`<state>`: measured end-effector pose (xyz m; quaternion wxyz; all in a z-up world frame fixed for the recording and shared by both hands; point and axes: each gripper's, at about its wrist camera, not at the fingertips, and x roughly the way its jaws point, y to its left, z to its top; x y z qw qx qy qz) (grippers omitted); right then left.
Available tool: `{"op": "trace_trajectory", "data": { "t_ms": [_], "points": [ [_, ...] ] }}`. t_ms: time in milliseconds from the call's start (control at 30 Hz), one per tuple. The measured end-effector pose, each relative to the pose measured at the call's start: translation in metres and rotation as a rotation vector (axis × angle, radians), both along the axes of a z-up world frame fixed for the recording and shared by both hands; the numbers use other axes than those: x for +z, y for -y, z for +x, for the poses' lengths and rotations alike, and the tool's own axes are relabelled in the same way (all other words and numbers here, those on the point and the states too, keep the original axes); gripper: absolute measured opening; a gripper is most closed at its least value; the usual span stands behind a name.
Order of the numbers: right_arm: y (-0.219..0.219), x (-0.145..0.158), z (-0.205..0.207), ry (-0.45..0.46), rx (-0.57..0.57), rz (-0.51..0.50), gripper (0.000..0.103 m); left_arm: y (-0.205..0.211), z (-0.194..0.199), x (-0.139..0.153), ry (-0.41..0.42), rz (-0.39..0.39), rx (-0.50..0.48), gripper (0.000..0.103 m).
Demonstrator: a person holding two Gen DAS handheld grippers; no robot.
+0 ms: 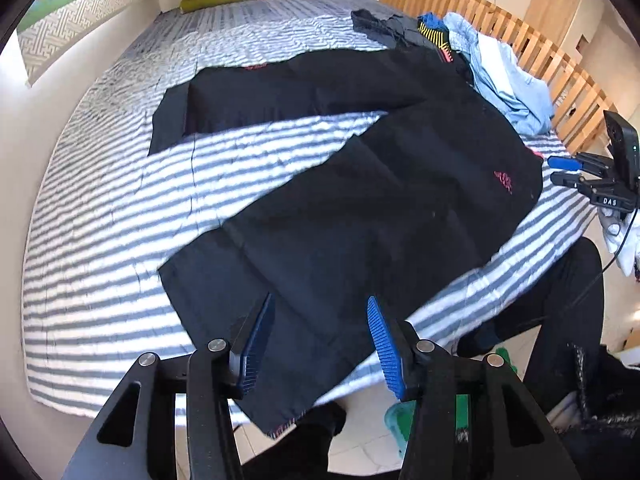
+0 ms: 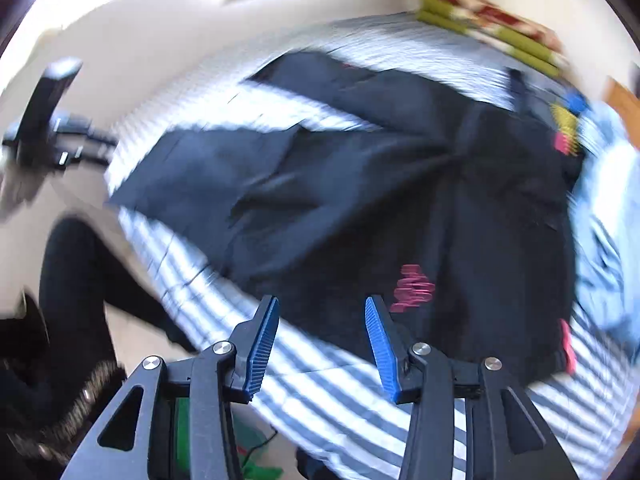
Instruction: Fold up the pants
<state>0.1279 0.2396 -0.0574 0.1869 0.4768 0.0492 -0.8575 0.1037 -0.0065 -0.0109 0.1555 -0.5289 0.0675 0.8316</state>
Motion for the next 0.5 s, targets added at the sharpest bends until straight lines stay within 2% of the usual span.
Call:
{"op": "trace_trajectory", "data": {
  "t_ms": [100, 200, 267, 400, 500],
  "points": [
    [-0.068, 0.013, -0.009, -0.065, -0.247, -0.045, 0.041, -0.036, -0.037, 0.01, -0.054, -0.013, -0.047, 0.052],
    [-0.128, 0.012, -0.03, -0.064, -0.395, -0.119, 0.041, -0.081, -0.076, 0.006, -0.068, 0.001, -0.107, 0.052],
    [-0.151, 0.003, -0.045, -0.048, -0.443, -0.161, 0.041, -0.113, -0.098, -0.007, -0.049, 0.021, -0.149, 0.052],
    [-0.178, -0.024, -0.083, -0.003, -0.491, -0.174, 0.041, -0.173, -0.132, -0.041, -0.001, 0.05, -0.253, 0.052],
    [-0.182, -0.048, -0.113, 0.036, -0.493, -0.143, 0.042, -0.207, -0.147, -0.077, 0.041, 0.018, -0.326, 0.052]
  ]
}}
